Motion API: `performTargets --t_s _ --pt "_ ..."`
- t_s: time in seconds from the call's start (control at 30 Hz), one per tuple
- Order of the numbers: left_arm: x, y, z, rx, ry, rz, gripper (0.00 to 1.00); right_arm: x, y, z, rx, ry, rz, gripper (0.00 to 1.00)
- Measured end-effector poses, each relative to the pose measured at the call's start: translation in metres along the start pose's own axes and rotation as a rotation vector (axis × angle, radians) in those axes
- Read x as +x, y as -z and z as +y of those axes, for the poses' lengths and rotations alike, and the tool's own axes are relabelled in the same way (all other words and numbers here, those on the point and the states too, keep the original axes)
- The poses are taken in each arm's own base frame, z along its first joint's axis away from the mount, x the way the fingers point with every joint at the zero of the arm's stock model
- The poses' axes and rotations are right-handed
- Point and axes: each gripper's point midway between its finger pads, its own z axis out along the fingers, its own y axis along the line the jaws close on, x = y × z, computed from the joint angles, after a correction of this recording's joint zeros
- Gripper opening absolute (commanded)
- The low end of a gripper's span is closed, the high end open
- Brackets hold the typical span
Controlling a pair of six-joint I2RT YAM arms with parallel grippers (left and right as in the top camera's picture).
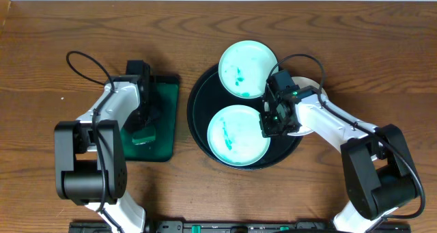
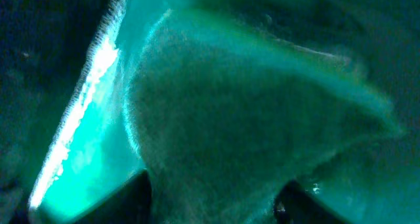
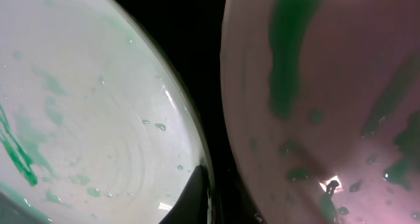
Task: Clean dirty plates on tray and stack at the side
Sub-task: 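Lift the green sponge with the left gripper and move it over the plates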
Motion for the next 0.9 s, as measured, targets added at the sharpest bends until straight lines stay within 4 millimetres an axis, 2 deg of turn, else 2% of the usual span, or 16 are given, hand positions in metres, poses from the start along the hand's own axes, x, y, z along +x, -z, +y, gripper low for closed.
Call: performTargets --t_s 0.07,0.1,0.33,0.43,0.53,0.73,0.8,0.9 --pt "-0.001 -0.002 -0.001 0.0 -0.001 0.001 0.09 0.0 0.0 0.0 0.001 0.0 -0.001 0.01" --pt "-0.001 -0.002 -0.001 -0.004 -0.002 0.003 0.07 0.0 0.0 0.0 0.001 0.0 -0.001 0.01" --pt "0.003 -0.002 0.001 -0.008 -0.012 0.017 0.07 0.0 0.0 0.0 0.001 0.0 -0.001 0.01" --pt "0.007 0.004 -0.002 0.024 -0.012 0.03 0.07 0.0 0.0 0.0 0.001 0.0 -0.001 0.01" --pt "0.006 0.025 -0.004 0.076 -0.005 0.0 0.07 0.0 0.0 0.0 0.001 0.0 -0.001 0.01" --pt "-0.002 0.086 0.0 0.185 0.016 -0.143 0.07 0.0 0.0 0.0 0.001 0.0 -0.002 0.01" --pt "-0.003 0.099 0.002 0.207 0.019 -0.178 0.07 0.0 0.0 0.0 0.002 0.0 -0.002 0.01" --pt "-0.002 0.109 0.004 0.223 0.02 -0.201 0.07 -0.001 0.0 0.0 0.002 0.0 -0.002 0.01"
